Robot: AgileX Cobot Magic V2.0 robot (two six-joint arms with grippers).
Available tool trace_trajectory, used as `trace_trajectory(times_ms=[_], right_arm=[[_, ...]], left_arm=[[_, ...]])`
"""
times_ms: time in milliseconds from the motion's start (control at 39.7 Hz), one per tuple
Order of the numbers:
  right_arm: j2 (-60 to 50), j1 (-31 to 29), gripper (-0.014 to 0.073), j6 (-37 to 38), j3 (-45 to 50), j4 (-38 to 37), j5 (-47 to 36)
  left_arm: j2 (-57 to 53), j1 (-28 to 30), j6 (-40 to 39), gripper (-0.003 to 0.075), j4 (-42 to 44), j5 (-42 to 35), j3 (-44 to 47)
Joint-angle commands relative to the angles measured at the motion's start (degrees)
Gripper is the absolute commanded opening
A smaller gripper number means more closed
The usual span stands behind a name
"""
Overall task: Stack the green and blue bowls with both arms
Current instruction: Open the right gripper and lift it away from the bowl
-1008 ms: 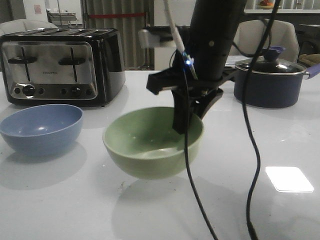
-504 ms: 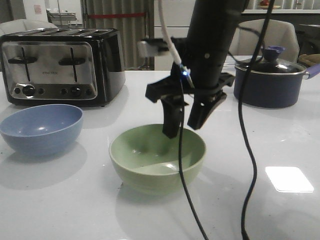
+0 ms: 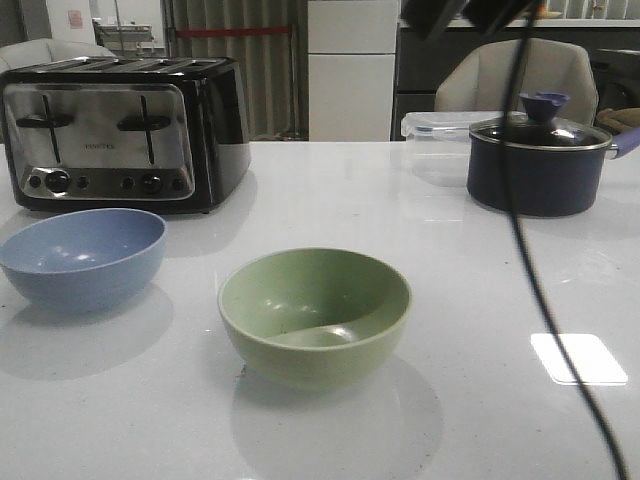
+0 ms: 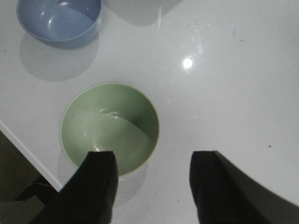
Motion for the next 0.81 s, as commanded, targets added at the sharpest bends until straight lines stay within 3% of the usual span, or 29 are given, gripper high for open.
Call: trace_trajectory(times_ms=[0,353,555,782], right_arm=[[-9.3,0.14,0.0462,-0.8,4.95,0.53,-5.25],[-26.57,0.14,0.0462,-0.8,21.55,0.48,-5.44],[-28.75,0.14,0.0462,-0.8,22.92,0.53,-5.32],[-28.75,0.14,0.0462,-0.8,22.92,0.64,-3.45]], left_arm=[[0.08,-0.45,0.14,0.0581,-0.7,-4.14,-1.94],[0.08,-0.45,0.14,0.0581,-0.7,-4.17,-1.94],[1.91,-0.45,0.14,0.0581,0.54,-4.17,-2.17],[12.66,-0.45,-0.08,0.0581,4.77,3.62,-8.45]])
